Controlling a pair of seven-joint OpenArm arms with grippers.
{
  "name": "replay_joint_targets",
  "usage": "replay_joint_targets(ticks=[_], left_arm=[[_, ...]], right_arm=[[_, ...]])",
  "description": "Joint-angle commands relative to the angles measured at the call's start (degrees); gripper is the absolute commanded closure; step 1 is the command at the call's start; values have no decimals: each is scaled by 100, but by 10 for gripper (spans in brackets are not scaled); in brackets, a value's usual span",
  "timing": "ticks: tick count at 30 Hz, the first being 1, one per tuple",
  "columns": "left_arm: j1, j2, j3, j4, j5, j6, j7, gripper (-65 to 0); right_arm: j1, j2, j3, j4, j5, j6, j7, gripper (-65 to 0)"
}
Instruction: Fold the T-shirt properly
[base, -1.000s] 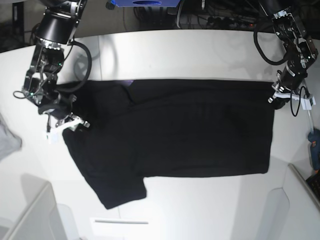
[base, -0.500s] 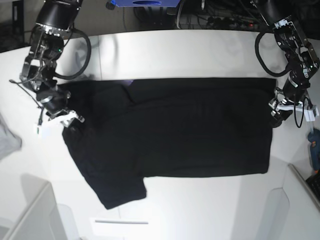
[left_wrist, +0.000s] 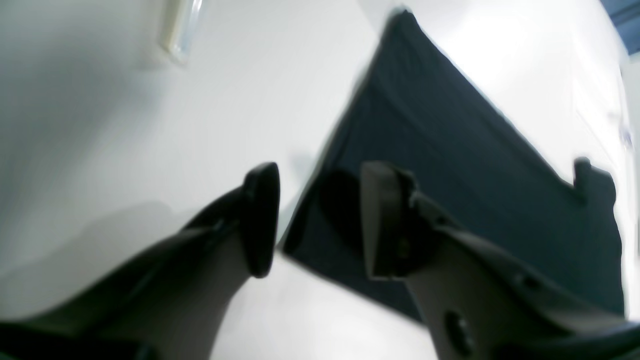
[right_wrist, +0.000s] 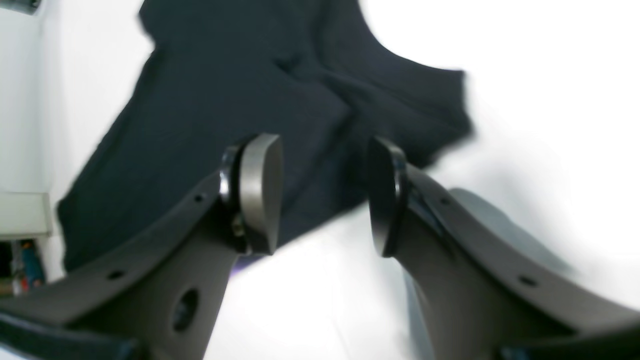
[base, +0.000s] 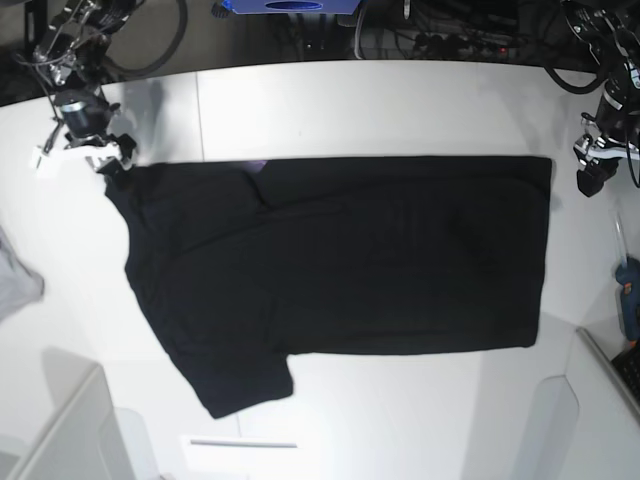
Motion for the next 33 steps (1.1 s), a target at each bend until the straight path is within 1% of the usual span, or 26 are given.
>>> replay_joint_targets(ticks=[1,2,4,5,7,9,11,13,16,20,23,28,33], left_arm=[[95,-94,-93,76,-95,-176,-106,-324],[191,-94,-119,14,-95,-307,-106,-362],[314,-94,-128,-118,-104,-466,-115,-423],[349,-85,-128,-214,-104,-518,-115,-443],[367,-85,-128,-478,-104,-598,-115,-464],[367,-85,-128,-751,-95,-685,-115,-464],[367,-85,-110,-874,-78,-800,-115,-464],[341,-76,-93,-883,169,-861,-115,-464],[288,47,-93,-891,573,-861,-124,-464],[68,179,-93,-944,810,-861,-124,-464],[24,249,-84,-944,872,-861,-124,-464],[-143,240,180,-1155,889,-861,-124,-464],[-345,249,232,-1480,889,-861,-124,-462]], right_arm=[[-12,19,32,79,108,56,103,-270],[-29,19,32,53,108,56,103,-272],[-82,19,41,-97,135,56,112,-273],[-91,19,41,-184,143,56,121,-276],[-82,19,50,-431,143,56,138,-305],[-56,19,50,-738,143,56,138,-323],[32,19,50,-1046,143,74,147,-327],[76,19,50,-1257,143,82,147,-327],[235,19,59,-1468,143,91,147,-327],[428,55,50,-1679,126,91,297,-327],[516,63,32,-1714,108,91,341,-327],[692,63,23,-1802,108,91,341,-327],[824,72,41,-2127,99,91,341,-326]])
